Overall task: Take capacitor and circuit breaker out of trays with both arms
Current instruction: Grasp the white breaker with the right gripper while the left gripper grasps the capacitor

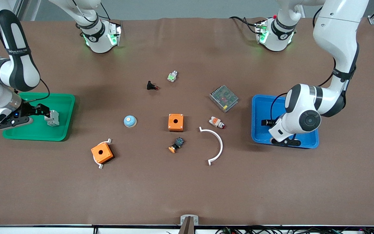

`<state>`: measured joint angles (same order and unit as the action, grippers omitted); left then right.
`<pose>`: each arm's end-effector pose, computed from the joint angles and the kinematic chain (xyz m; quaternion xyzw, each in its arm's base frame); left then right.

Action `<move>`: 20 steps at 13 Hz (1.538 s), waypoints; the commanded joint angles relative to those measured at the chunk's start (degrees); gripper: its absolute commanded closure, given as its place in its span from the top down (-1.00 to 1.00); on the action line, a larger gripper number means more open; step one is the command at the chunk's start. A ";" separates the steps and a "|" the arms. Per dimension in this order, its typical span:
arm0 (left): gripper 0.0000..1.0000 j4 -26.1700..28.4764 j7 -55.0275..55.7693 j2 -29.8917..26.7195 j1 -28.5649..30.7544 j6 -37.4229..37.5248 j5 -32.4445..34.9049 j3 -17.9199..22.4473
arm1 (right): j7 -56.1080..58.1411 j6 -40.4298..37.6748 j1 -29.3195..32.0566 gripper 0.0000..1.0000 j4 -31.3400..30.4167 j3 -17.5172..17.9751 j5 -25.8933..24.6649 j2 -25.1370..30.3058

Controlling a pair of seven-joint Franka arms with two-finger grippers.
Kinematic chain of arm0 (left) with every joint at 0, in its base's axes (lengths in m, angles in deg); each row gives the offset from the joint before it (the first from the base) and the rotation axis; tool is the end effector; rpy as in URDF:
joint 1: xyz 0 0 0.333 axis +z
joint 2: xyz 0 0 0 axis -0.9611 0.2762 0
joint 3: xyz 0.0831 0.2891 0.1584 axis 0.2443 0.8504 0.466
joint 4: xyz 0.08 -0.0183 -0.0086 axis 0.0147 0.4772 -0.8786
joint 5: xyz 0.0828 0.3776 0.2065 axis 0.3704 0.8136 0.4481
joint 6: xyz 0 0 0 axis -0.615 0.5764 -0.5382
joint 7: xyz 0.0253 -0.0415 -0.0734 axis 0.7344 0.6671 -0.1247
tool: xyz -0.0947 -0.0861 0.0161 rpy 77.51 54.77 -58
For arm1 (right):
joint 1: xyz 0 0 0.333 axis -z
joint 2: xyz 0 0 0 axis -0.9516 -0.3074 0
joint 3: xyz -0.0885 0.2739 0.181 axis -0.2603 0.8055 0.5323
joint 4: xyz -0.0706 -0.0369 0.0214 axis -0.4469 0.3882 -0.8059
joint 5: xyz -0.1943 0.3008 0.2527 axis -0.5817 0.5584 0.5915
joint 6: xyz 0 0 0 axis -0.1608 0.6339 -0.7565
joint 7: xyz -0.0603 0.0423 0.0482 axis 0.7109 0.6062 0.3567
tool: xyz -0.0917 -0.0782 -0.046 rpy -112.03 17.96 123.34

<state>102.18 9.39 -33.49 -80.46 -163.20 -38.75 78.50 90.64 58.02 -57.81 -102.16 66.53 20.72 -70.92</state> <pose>0.6210 -0.1193 0.1764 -0.9893 0.0491 0.1350 0.0260 0.5578 -0.2031 0.2492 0.9893 0.1441 0.0024 0.0215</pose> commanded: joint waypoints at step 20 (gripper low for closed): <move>-0.96 -14.75 16.57 0.18 -6.32 5.24 -3.23 -0.70 | 4.81 5.98 -0.39 -0.92 -3.65 1.26 -1.26 -3.55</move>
<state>92.06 20.19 -33.85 -83.68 -160.41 -38.52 77.60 95.95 66.73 -57.16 -105.83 67.58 20.70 -78.02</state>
